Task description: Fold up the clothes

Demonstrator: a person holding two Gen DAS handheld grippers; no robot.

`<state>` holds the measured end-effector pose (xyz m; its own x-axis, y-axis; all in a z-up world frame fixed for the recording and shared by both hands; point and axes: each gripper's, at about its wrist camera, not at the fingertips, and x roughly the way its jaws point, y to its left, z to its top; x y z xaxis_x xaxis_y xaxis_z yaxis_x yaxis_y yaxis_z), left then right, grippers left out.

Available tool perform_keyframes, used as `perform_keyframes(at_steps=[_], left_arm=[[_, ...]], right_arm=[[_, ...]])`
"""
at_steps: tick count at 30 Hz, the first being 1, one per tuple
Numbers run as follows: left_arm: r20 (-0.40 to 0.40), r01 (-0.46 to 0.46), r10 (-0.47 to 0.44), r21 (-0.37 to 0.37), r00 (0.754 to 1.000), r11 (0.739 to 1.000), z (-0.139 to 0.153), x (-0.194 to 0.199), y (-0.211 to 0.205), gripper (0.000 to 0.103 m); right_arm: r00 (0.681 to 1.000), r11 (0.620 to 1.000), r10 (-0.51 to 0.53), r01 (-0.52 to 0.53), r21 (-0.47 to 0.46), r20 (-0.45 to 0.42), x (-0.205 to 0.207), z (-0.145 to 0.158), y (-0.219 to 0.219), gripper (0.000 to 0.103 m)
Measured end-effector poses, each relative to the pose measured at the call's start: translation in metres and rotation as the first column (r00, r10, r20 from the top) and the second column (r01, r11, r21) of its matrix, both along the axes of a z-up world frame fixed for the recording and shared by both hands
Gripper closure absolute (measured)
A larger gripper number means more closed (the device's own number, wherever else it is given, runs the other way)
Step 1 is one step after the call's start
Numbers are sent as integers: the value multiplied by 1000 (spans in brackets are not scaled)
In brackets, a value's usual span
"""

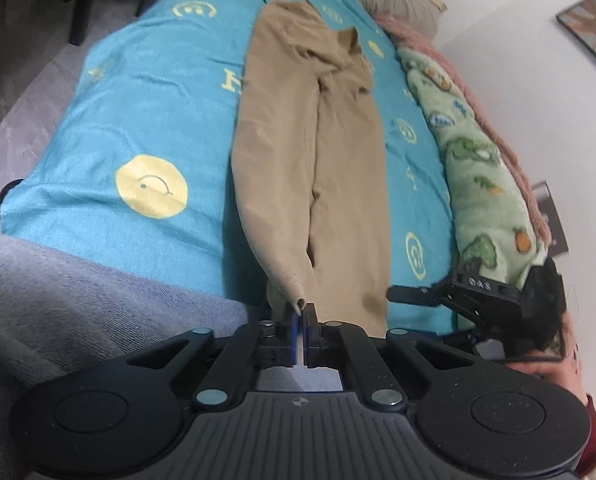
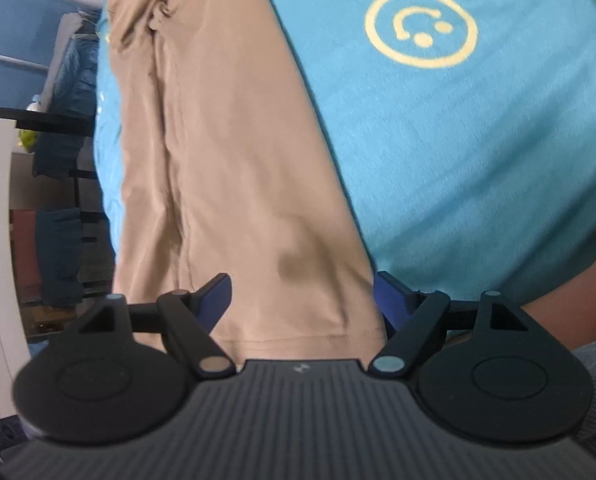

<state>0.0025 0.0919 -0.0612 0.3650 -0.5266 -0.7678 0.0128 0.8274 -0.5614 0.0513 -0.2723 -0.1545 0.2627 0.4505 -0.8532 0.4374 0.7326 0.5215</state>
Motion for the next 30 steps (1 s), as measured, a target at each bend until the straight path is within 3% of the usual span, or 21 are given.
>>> perform_keyframes(at_steps=[1,3,6,11,16,19,20,21,22,24,25,27,30], left_arm=[[-15,-3,3,-5,1000,1000,-1,2,1,93],[-45,-15,13,-46,999,999,-2,7,5,66],[-71,-55,49,-80,996,995,-5,19,8,37],[-173,-117,119,21,978,993,-25,54,-2,31],[-288,-62,90,106,953,992,-60,79,-18,33],[-328,10,39,146,944,989,-73,83,-31,49],[-327,21,28,145,945,989,-73,82,-32,58],[-322,28,18,138,947,990,-72,81,-32,62],[-316,35,8,131,949,991,-70,80,-32,65],[-304,52,-14,118,953,992,-66,75,-31,86],[-297,60,-24,113,955,992,-64,73,-30,91],[-265,65,-34,108,964,992,-56,68,-28,94],[-212,47,-29,80,977,996,-43,61,-21,94]], right_arm=[[1000,1000,6,-6,-14,-6,0,0,2,24],[1000,999,3,-3,-49,-8,-2,2,4,24],[1000,997,-12,12,-78,1,-5,5,5,24],[999,997,24,-26,-76,-22,-6,0,11,24],[996,997,74,-75,-19,-54,-7,-12,22,22],[992,994,112,-112,-2,-54,-5,-12,25,22],[992,993,117,-117,2,-50,-6,-11,25,29],[991,992,122,-122,5,-45,-7,-10,26,39],[990,991,133,-133,4,-40,-8,-9,26,43],[987,987,157,-158,-10,-23,-11,-5,28,60],[985,985,171,-171,-22,-11,-12,-2,30,68],[980,979,198,-197,-46,12,-15,4,32,77],[977,978,204,-200,-59,63,-23,16,29,78]])
